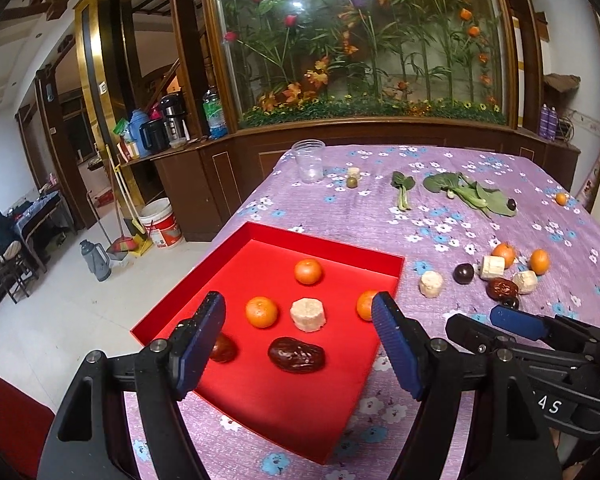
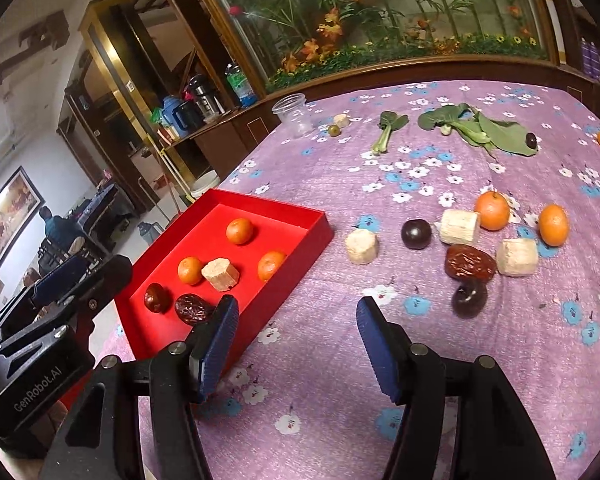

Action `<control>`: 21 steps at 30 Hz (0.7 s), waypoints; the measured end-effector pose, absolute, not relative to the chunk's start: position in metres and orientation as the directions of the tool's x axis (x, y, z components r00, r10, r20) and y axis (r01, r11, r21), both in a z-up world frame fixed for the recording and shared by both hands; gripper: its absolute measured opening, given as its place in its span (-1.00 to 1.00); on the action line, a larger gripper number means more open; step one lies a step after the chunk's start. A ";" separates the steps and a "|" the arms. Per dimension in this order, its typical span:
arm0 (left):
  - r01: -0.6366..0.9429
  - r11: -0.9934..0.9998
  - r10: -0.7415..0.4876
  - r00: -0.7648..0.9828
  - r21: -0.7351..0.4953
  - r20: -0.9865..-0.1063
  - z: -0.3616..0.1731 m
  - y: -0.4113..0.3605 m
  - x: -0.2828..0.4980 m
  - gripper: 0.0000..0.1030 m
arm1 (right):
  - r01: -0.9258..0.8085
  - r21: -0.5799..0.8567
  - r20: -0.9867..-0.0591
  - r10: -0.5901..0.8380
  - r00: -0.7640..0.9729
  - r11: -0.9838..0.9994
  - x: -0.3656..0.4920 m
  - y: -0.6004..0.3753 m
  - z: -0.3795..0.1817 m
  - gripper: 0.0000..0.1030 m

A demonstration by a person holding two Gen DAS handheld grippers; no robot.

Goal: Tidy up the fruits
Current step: 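Withdraw both open tools from the red tray toward the remaining fruit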

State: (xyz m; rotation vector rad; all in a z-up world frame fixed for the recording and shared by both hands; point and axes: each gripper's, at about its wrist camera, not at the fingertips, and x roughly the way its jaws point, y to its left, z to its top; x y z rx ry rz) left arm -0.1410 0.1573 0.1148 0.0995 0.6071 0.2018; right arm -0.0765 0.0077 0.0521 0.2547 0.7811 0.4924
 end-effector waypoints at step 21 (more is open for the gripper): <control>-0.052 0.971 0.188 0.773 0.234 -0.606 0.092 0.102 -0.116 0.45 | -0.216 0.476 -0.598 0.494 0.631 0.853 -0.067 -0.063 0.033 0.31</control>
